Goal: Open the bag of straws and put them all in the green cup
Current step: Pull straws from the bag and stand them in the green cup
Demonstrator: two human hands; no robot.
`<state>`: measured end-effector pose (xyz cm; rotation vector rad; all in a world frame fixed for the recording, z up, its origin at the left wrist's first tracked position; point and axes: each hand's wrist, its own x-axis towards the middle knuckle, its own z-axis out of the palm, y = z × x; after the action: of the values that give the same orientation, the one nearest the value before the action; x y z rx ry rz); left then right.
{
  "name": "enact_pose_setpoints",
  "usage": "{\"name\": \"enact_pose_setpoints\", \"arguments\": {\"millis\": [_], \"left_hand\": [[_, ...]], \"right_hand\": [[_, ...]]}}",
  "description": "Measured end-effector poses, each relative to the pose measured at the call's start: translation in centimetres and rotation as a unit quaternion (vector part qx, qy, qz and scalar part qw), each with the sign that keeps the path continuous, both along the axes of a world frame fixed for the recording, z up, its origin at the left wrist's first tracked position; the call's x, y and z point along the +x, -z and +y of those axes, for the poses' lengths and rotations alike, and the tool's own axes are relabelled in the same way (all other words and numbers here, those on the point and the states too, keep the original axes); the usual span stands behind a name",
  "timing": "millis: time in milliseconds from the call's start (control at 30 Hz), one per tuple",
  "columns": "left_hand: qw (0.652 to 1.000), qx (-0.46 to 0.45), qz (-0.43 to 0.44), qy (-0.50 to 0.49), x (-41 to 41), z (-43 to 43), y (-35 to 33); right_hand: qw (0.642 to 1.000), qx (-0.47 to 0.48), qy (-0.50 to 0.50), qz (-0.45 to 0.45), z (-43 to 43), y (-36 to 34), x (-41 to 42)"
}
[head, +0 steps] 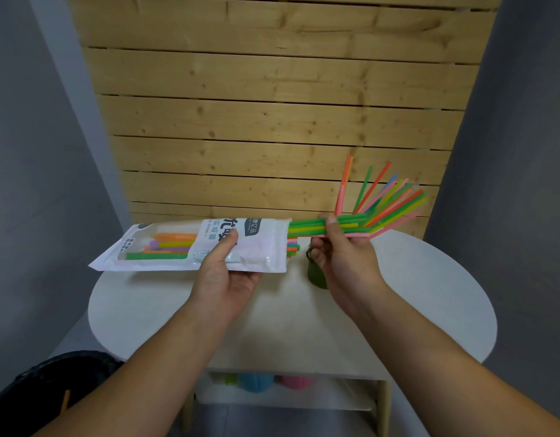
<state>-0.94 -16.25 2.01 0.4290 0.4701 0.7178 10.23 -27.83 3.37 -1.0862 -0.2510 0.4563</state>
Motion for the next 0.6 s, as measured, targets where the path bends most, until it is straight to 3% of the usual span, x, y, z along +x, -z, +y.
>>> {"name": "enact_pose_setpoints", "arguments": {"millis": [600], "left_hand": [[0.999, -0.018, -0.002, -0.045, -0.5, 1.3, 0.9]], "right_hand": [[0.982, -0.038, 0.148, -0.115, -7.3, -1.5, 3.2]]}}
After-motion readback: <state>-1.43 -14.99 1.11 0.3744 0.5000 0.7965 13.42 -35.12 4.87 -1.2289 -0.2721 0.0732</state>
